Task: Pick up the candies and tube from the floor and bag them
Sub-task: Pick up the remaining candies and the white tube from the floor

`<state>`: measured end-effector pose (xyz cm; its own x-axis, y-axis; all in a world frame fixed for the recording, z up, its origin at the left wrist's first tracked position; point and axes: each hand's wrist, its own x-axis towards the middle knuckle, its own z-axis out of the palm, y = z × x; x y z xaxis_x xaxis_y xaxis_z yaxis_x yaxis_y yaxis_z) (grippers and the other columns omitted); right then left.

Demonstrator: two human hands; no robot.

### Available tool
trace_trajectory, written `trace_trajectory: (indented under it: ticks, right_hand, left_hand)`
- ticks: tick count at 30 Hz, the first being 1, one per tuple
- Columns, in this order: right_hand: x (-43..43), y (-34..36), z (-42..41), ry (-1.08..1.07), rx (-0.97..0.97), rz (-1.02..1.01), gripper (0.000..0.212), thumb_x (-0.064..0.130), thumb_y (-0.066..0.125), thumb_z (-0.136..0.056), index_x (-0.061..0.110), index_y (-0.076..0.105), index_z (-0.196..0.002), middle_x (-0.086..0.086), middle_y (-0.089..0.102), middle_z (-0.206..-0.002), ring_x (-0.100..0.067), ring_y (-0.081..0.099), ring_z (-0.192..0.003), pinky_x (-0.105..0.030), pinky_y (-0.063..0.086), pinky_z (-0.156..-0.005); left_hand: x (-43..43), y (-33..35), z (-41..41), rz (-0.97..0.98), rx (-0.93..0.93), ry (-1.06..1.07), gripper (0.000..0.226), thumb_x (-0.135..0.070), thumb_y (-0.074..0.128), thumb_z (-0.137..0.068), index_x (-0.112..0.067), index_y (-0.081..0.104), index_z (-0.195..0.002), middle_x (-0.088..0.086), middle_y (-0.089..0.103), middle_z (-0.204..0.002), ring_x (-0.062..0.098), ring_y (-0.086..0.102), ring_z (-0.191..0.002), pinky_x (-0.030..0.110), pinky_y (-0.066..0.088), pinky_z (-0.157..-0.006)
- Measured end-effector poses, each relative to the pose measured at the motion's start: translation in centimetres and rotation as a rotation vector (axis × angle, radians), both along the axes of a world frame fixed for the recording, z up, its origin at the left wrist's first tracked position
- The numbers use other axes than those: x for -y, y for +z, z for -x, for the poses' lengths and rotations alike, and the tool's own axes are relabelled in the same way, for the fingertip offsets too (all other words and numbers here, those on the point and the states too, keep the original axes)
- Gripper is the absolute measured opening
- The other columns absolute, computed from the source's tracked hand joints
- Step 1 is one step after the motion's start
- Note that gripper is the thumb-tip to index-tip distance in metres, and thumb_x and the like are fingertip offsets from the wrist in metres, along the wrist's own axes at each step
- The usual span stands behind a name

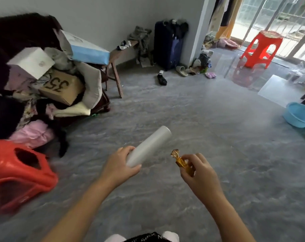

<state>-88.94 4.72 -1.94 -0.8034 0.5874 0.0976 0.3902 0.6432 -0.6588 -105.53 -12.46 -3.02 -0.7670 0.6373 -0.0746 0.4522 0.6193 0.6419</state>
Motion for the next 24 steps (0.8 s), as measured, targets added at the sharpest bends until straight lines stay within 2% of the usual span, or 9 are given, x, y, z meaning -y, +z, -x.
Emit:
trace_trajectory:
  ticks: [2, 4, 5, 7, 10, 12, 15, 19, 24]
  right_hand:
    - [3.3, 0.6, 3.0, 0.076, 0.005, 0.008, 0.02, 0.017, 0.065, -0.078, 0.021, 0.06, -0.096, 0.012, 0.049, -0.083, -0.004, 0.051, -0.071, -0.019, 0.041, -0.062]
    - [7.3, 1.1, 6.2, 0.161, 0.014, 0.01, 0.02, 0.017, 0.066, -0.078, 0.022, 0.06, -0.096, 0.016, 0.048, -0.083, -0.004, 0.052, -0.072, -0.02, 0.042, -0.063]
    - [9.5, 1.3, 7.8, 0.206, 0.025, 0.01, 0.02, 0.018, 0.065, -0.078, 0.023, 0.059, -0.096, 0.015, 0.049, -0.084, -0.005, 0.052, -0.073, -0.022, 0.043, -0.064]
    - [13.9, 1.4, 10.9, 0.287, 0.041, -0.002, 0.019, 0.02, 0.065, -0.079, 0.023, 0.059, -0.097, 0.011, 0.05, -0.084, -0.008, 0.053, -0.072, -0.026, 0.046, -0.064]
    - [20.4, 1.3, 15.0, 0.405, 0.07, -0.008, 0.021, 0.02, 0.064, -0.079, 0.027, 0.059, -0.099, 0.013, 0.049, -0.083, -0.006, 0.051, -0.071, -0.025, 0.044, -0.062]
    - [23.9, 1.2, 17.2, 0.473, 0.079, -0.004, 0.022, 0.02, 0.064, -0.079, 0.028, 0.059, -0.099, 0.012, 0.05, -0.083, -0.006, 0.051, -0.072, -0.024, 0.043, -0.062]
    - [29.8, 0.6, 21.2, 0.618, 0.106, -0.02, 0.021, 0.022, 0.063, -0.08, 0.026, 0.059, -0.1, 0.007, 0.053, -0.087, -0.007, 0.052, -0.073, -0.025, 0.045, -0.063]
    - [37.1, 0.4, 26.1, 0.823, 0.103, -0.035, 0.022, 0.025, 0.062, -0.081, 0.028, 0.058, -0.103, 0.011, 0.052, -0.088, -0.001, 0.05, -0.073, -0.014, 0.039, -0.059]
    - [43.4, 0.1, 31.7, 0.985, 0.165, -0.043, 0.023, 0.023, 0.062, -0.081, 0.028, 0.058, -0.103, 0.011, 0.052, -0.091, 0.0, 0.051, -0.074, -0.01, 0.041, -0.061]
  left_hand:
    - [5.0, 0.2, 1.4, -0.029, 0.021, 0.088, 0.055, -0.045, 0.069, -0.061, -0.023, 0.056, -0.11, -0.004, 0.056, -0.1, 0.014, 0.055, -0.083, 0.025, 0.041, -0.067]
    - [10.3, 0.3, 2.7, -0.056, 0.045, 0.181, 0.058, -0.049, 0.065, -0.057, -0.022, 0.056, -0.108, -0.005, 0.056, -0.098, 0.014, 0.055, -0.082, 0.016, 0.038, -0.063]
    - [13.0, 0.3, 3.3, -0.061, 0.072, 0.24, 0.057, -0.044, 0.069, -0.06, -0.02, 0.056, -0.11, -0.004, 0.056, -0.098, 0.013, 0.053, -0.081, 0.009, 0.035, -0.06]
    - [18.4, 0.1, 4.5, -0.107, 0.135, 0.364, 0.058, -0.033, 0.077, -0.062, -0.015, 0.056, -0.113, -0.002, 0.057, -0.1, 0.012, 0.051, -0.082, 0.006, 0.033, -0.057]
    - [26.7, -0.7, 6.2, -0.177, 0.173, 0.551, 0.057, -0.024, 0.079, -0.064, -0.012, 0.057, -0.114, 0.0, 0.06, -0.098, 0.013, 0.054, -0.08, 0.003, 0.036, -0.055]
    - [30.9, -1.0, 6.9, -0.187, 0.153, 0.649, 0.05, -0.018, 0.077, -0.068, -0.016, 0.057, -0.114, -0.003, 0.059, -0.096, 0.012, 0.054, -0.079, 0.006, 0.036, -0.055]
    - [36.6, -1.6, 7.5, -0.198, 0.12, 0.785, 0.05, -0.021, 0.077, -0.068, -0.019, 0.056, -0.114, -0.002, 0.06, -0.1, 0.015, 0.056, -0.083, 0.019, 0.039, -0.064]
    - [42.3, -1.8, 7.6, -0.197, 0.122, 0.973, 0.051, -0.023, 0.076, -0.067, -0.022, 0.056, -0.114, -0.001, 0.061, -0.097, 0.017, 0.058, -0.078, 0.031, 0.049, -0.065]
    - [48.2, -2.4, 8.5, -0.254, 0.142, 1.187, 0.046, -0.02, 0.075, -0.07, -0.019, 0.056, -0.112, -0.006, 0.058, -0.094, 0.006, 0.053, -0.075, 0.015, 0.041, -0.061]
